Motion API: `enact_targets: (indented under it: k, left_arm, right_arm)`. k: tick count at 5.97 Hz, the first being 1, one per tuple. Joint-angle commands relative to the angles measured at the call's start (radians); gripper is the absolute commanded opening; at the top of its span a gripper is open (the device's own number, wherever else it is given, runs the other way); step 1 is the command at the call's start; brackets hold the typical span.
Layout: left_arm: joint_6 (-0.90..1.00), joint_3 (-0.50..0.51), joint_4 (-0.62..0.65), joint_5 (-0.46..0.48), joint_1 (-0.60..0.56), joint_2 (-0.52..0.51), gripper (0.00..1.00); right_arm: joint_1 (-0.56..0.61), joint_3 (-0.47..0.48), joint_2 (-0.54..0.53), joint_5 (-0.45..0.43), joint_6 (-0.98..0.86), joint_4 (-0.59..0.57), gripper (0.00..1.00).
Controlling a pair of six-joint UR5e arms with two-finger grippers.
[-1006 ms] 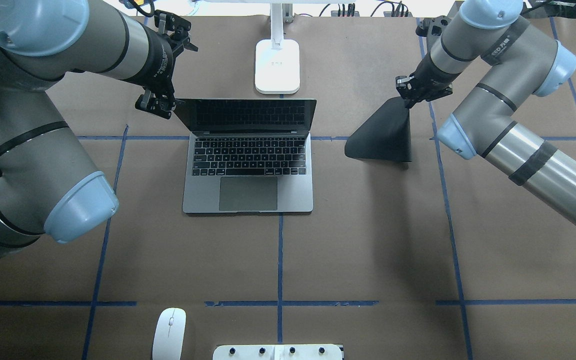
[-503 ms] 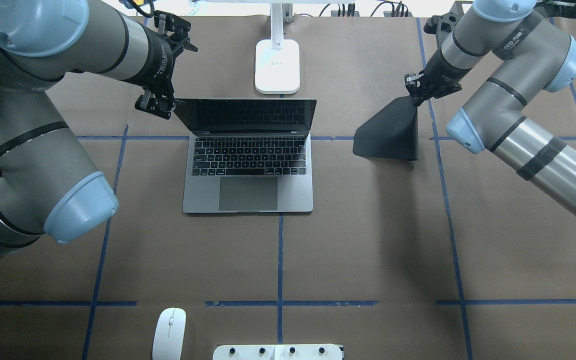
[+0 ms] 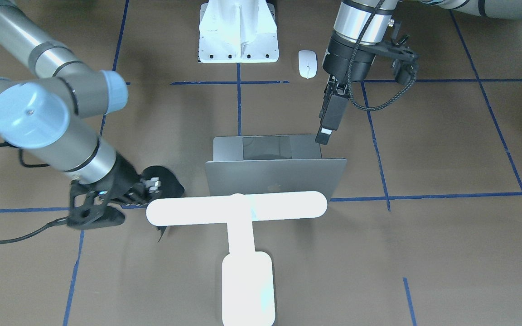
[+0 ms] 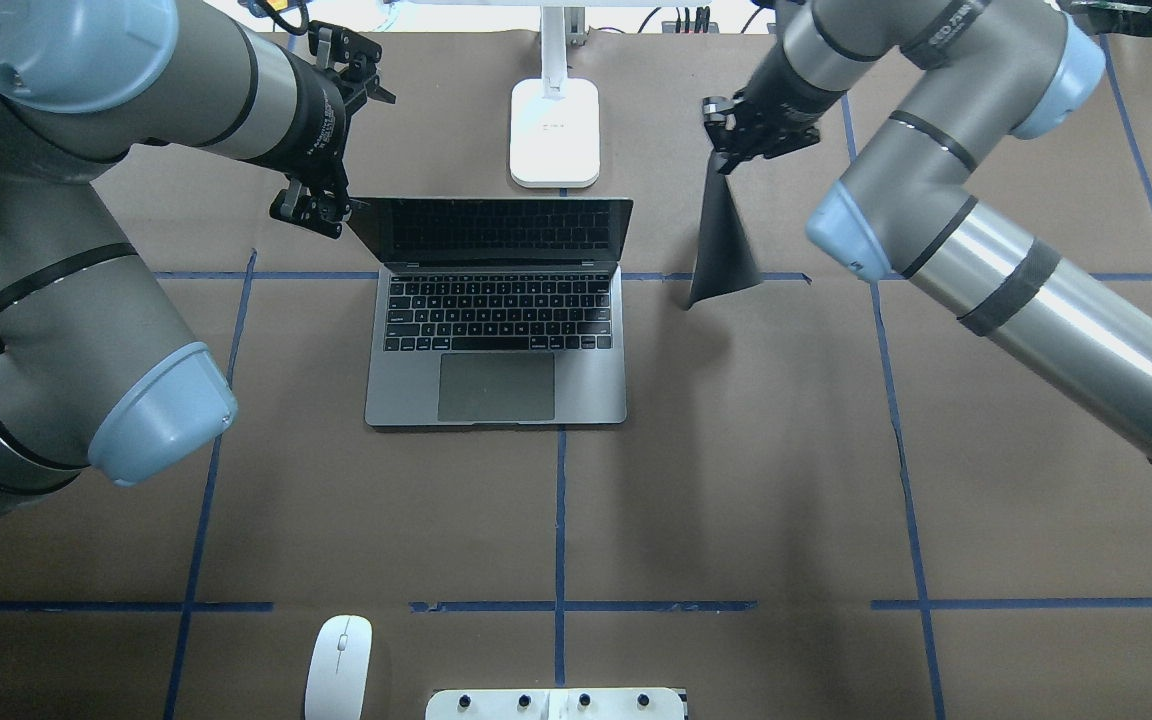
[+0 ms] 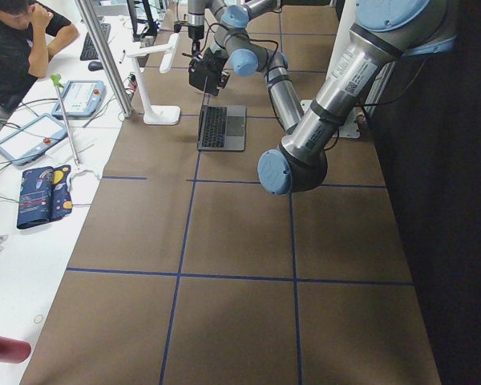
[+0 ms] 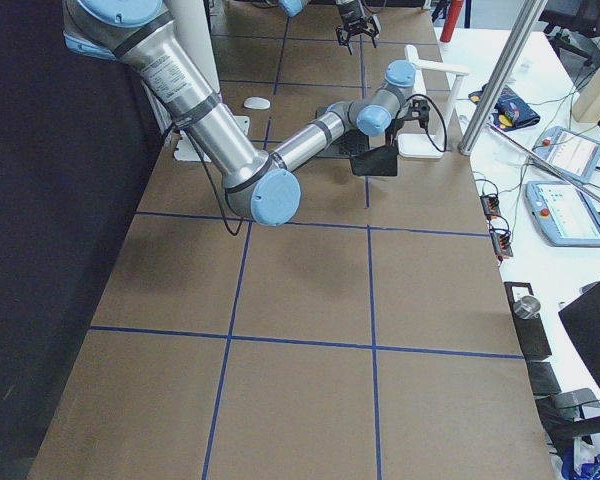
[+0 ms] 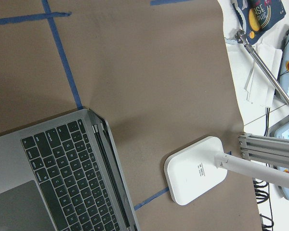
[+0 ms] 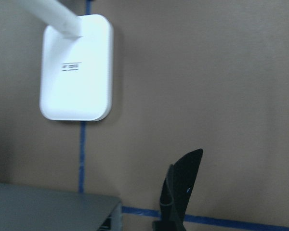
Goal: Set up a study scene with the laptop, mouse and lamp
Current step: 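Carry the dark mouse pad with the right gripper beside the laptop and lower it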
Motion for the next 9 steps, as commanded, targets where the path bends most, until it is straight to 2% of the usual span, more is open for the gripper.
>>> enact_targets:
  k: [1, 2, 4, 8, 9]
  left_arm:
    - [-0.002, -0.003, 0.0, 0.0, 0.0, 0.0, 1.0]
    - [-0.011, -0.015, 0.003, -0.002, 0.002, 0.0, 1.0]
    - [-0.011, -0.019, 0.003, 0.0, 0.003, 0.0, 1.0]
    - [-0.011, -0.019, 0.005, 0.0, 0.003, 0.0, 1.0]
    - [-0.011, -0.021, 0.005, -0.002, 0.003, 0.0, 1.0]
  right_arm:
    - [-0.05, -0.039, -0.004, -0.011, -0.025, 0.086, 0.0]
    - [-0.049, -0.171, -0.032, -0.011, -0.082, 0.235, 0.0]
    - [0.005, -0.175, -0.102, 0.059, -0.108, 0.243, 0.0]
    - [0.007, -0.186, -0.121, 0.029, -0.139, 0.202, 0.02]
    - [0.007, -0.186, -0.107, 0.006, -0.134, 0.168, 0.48]
